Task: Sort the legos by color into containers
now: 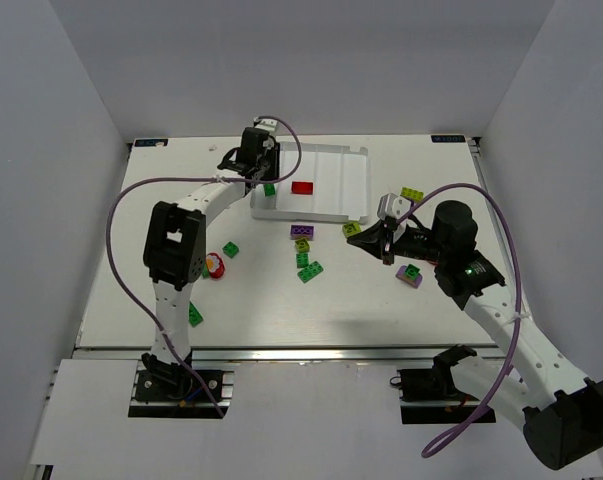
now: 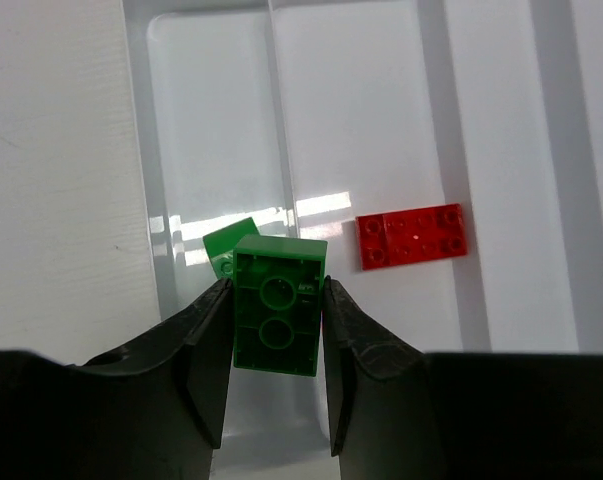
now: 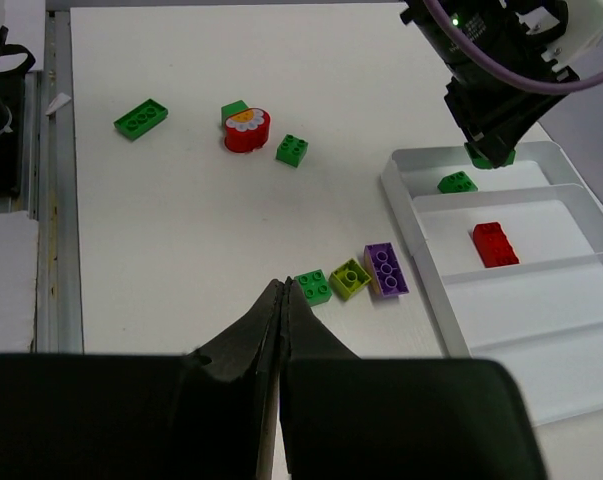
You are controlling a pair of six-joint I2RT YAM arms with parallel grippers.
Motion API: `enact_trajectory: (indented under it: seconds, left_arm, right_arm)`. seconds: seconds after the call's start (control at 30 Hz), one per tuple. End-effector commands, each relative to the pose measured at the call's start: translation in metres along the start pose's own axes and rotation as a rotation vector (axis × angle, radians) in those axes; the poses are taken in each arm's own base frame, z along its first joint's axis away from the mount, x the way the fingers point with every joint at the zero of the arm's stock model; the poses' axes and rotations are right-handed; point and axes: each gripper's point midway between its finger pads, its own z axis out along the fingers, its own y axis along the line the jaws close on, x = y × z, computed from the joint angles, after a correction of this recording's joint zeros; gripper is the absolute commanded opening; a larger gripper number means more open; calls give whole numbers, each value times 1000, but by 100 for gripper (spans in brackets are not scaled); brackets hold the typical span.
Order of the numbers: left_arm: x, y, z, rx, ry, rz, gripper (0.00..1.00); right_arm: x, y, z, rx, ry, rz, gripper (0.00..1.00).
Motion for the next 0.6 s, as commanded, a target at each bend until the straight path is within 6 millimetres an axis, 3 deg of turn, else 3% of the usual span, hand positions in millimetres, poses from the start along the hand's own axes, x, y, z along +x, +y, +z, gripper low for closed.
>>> enact_trajectory:
  seconds: [0.0, 0.13, 0.17, 0.3, 0.4, 0.5, 0.53, 0.57]
  left_arm:
    - [-29, 12, 9, -82, -68, -22, 8]
    - [-27, 21, 28, -147, -60, -24, 18]
    - [-18, 23, 36, -158, -40, -25, 28]
    - [-19, 23, 40, -202, -25, -18, 64]
    - [-35, 17, 26, -199, -51, -7, 69]
    - [-50, 11, 8, -179, -77, -6, 81]
    - [-68, 7, -9, -156, -115, -10, 86]
    - [-66, 5, -16, -144, -111, -7, 90]
  right_arm:
    - [-16, -2, -2, 7, -42, -38, 0]
    - [-15, -1, -1, -1, -43, -34, 0]
    - [-15, -1, -1, -1, -43, -32, 0]
    - [-15, -1, -1, -1, -42, -31, 0]
    - [-13, -2, -1, 2, -38, -29, 0]
    - [-11, -3, 0, 4, -33, -26, 0]
    - [-11, -3, 0, 2, -33, -27, 0]
    - [-10, -3, 1, 3, -30, -25, 0]
